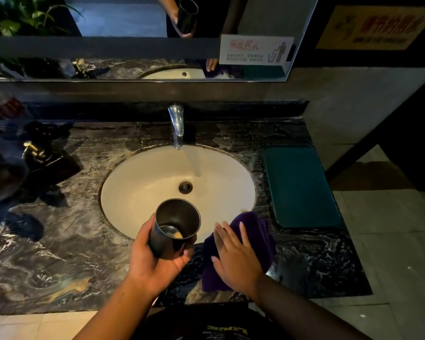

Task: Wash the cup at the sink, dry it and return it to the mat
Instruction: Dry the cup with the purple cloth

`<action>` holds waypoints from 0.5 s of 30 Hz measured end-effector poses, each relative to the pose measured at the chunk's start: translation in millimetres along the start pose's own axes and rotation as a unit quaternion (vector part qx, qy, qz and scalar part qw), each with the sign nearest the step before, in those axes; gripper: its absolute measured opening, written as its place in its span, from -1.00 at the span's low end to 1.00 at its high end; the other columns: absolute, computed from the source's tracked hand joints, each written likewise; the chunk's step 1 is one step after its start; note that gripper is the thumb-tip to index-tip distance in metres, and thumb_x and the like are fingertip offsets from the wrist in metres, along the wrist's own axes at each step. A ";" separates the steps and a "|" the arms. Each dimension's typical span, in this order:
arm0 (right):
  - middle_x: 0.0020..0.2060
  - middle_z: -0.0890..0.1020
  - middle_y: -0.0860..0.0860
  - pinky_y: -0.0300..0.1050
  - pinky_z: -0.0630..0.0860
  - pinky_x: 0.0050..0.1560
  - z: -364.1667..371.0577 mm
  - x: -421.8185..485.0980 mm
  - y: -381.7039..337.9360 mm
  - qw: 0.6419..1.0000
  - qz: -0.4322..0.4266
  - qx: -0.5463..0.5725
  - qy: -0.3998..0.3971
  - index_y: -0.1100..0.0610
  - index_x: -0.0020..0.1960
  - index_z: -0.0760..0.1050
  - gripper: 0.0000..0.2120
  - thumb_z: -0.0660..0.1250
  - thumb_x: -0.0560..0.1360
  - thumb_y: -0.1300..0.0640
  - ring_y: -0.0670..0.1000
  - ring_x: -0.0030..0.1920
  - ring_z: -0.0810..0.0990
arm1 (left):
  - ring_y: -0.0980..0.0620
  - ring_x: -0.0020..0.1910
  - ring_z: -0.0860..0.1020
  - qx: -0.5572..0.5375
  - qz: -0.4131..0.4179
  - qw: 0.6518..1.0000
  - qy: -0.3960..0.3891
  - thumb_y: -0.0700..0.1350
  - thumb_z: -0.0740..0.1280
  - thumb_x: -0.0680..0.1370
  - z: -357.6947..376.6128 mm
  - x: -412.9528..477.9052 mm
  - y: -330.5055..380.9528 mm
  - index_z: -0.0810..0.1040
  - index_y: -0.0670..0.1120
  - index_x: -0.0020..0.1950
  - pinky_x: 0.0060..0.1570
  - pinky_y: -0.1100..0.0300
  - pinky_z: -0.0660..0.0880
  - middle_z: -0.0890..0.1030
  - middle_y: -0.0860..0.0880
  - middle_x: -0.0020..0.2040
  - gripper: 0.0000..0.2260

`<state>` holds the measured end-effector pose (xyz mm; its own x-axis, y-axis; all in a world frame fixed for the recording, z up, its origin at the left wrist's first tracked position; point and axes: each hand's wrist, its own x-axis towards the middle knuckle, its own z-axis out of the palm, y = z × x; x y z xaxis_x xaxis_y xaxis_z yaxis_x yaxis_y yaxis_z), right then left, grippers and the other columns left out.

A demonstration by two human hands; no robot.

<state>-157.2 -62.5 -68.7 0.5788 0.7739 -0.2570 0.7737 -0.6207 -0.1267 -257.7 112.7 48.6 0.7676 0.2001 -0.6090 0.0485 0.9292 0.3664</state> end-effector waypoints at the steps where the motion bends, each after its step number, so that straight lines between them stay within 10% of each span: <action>1: 0.59 0.32 0.10 0.42 0.00 0.55 3.4 -3.3 0.6 1.000 0.001 0.004 -0.001 0.17 0.58 0.29 -0.29 0.19 0.55 -0.21 0.17 0.61 0.19 | -0.19 -0.22 0.64 -0.001 -0.004 1.000 -0.002 0.12 0.35 0.46 -0.6 1.1 -0.5 0.71 -0.20 0.07 -0.42 0.11 0.55 0.68 -0.27 -0.05 -0.57; 7: 0.66 0.09 0.08 0.57 0.01 0.45 18.1 -42.3 11.3 0.999 -0.013 0.043 -0.016 -0.10 0.66 0.02 -0.12 0.21 0.45 -0.39 0.25 0.63 0.09 | -0.18 -0.18 0.66 0.003 -0.031 0.999 -0.020 0.22 0.41 0.43 -2.0 7.4 -5.0 0.66 -0.21 0.20 -0.42 0.12 0.57 0.68 -0.27 0.00 -0.44; 12: 0.65 -0.23 0.10 0.54 -0.44 0.40 4.9 -3.8 2.7 0.999 0.017 0.015 -0.042 -0.10 0.65 -0.16 -0.17 -0.05 0.51 -0.43 0.26 0.60 -0.34 | -0.15 0.00 0.66 0.021 -0.061 0.994 -0.093 0.29 0.62 0.21 5.6 8.4 -8.6 0.67 -0.15 0.26 -0.37 0.18 0.61 0.66 -0.28 0.15 -0.24; 15: 0.67 -0.07 0.11 0.58 -0.38 0.41 -3.2 9.6 -1.6 0.999 -0.007 0.003 -0.052 -0.08 0.64 0.01 -0.22 -0.05 0.52 -0.41 0.26 0.62 -0.31 | -0.14 0.05 0.62 0.022 -0.068 0.991 -0.115 0.25 0.65 0.20 5.8 10.0 -9.8 0.68 -0.13 0.23 -0.31 0.20 0.63 0.67 -0.26 0.13 -0.28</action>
<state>-152.0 -53.7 -67.8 0.5371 0.7661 -0.3529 0.7801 -0.6103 -0.1376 -246.8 103.8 42.9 0.8773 -0.0075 -0.4798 0.1853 0.9276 0.3244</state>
